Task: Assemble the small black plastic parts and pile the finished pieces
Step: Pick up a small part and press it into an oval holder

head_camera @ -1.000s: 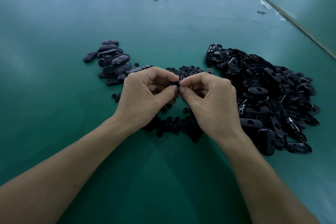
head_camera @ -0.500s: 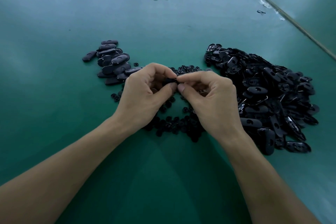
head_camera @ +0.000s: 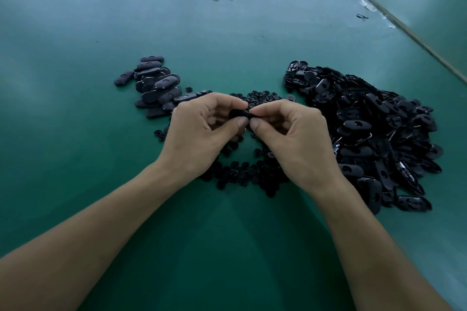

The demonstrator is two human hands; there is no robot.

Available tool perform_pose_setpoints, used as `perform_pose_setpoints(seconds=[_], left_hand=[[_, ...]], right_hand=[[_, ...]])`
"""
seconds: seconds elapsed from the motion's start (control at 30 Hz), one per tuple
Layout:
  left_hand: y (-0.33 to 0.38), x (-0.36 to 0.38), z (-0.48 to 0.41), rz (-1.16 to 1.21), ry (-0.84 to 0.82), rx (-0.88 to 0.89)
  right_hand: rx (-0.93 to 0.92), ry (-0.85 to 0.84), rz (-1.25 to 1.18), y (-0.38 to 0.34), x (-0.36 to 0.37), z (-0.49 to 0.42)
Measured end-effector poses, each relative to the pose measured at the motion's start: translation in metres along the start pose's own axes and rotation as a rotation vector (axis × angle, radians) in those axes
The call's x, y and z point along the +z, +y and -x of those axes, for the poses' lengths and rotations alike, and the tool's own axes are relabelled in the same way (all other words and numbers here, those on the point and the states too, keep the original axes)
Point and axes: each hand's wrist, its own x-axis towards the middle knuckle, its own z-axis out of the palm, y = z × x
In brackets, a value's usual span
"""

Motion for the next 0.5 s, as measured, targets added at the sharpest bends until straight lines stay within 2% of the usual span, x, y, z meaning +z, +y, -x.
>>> perform_pose_setpoints(seconds=[0.17,0.5], left_hand=[[0.0002,0.0013,0.0013,-0.014,0.011,0.008],[-0.0001,0.0006,0.0028,-0.004,0.034,0.003]], right_hand=[[0.004,0.003,0.075,-0.0031,0.0012,0.0012],[0.043,0.012,0.049,-0.0051,-0.002,0.0017]])
